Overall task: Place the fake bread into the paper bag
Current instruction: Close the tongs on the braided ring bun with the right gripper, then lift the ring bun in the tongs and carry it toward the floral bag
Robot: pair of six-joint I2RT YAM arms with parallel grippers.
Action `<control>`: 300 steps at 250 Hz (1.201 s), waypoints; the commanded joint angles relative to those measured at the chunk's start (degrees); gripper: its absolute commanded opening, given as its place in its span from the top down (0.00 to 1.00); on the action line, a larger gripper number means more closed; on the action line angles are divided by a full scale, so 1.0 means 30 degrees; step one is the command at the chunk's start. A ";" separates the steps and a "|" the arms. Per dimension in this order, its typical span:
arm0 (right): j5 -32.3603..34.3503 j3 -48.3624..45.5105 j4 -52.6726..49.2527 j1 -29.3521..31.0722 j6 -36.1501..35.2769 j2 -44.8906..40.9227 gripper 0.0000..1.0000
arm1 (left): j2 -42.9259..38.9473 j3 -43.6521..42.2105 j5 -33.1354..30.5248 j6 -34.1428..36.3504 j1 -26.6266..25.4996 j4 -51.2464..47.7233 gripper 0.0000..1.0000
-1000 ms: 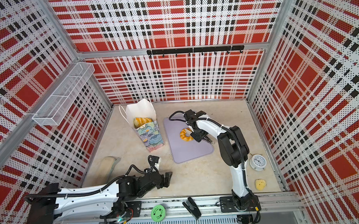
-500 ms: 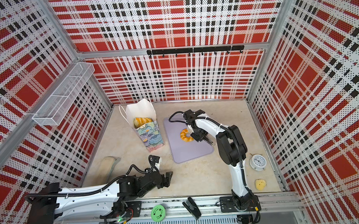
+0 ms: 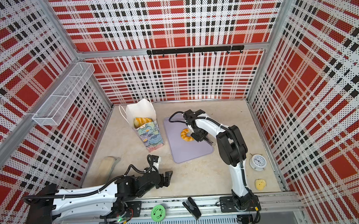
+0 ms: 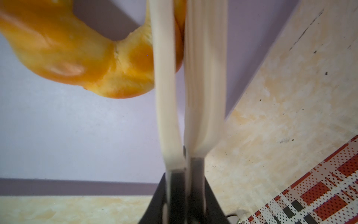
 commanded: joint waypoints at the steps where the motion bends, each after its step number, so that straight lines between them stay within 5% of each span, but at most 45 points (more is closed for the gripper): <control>1: -0.0335 -0.0199 0.0447 -0.0024 0.0104 -0.1239 0.81 | -0.0249 0.0541 -0.0639 0.0054 -0.0226 -0.0177 0.01; 300: -0.1858 -0.0249 0.0729 0.1399 0.0768 -0.4824 0.78 | -0.3650 0.2981 -0.2413 0.2287 -0.0316 -0.3328 0.00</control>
